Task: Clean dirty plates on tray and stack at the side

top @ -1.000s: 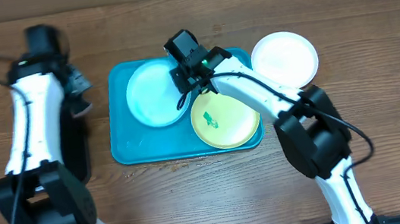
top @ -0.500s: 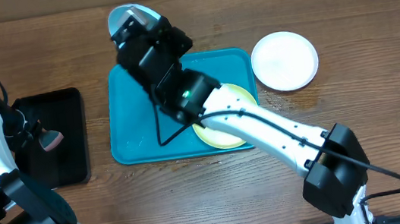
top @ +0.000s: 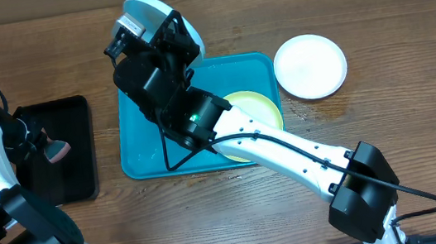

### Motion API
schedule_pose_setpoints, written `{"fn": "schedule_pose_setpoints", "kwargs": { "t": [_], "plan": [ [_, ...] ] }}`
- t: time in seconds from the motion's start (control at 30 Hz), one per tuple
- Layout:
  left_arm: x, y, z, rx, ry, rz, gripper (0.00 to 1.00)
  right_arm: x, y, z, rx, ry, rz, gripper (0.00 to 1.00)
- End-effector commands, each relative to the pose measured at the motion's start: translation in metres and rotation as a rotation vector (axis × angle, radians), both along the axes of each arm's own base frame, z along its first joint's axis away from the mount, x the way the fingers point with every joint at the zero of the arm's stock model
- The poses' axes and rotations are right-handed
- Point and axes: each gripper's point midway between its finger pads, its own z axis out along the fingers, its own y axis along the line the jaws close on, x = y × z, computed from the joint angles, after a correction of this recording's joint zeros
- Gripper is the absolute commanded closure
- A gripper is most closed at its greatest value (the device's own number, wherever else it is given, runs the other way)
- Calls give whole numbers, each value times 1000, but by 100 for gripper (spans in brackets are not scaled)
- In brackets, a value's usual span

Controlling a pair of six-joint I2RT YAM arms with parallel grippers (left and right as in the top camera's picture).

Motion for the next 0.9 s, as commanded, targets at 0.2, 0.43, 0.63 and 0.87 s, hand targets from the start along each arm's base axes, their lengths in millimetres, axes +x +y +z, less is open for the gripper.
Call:
{"fn": "schedule_pose_setpoints", "kwargs": {
  "t": [0.2,0.43,0.63,0.87],
  "plan": [
    [6,-9,1,-54,-31,-2,96,-1,-3,-27,343,68,4,96],
    [7,-10,1,-58,-33,-2,96,10,-12,-86,164,331,104,96],
    [7,-10,1,-57,-33,-3,96,16,-63,-10,245,-3,-178,96],
    [7,-10,1,-58,-32,-3,96,-2,0,-141,312,692,331,96]
  ]
}}
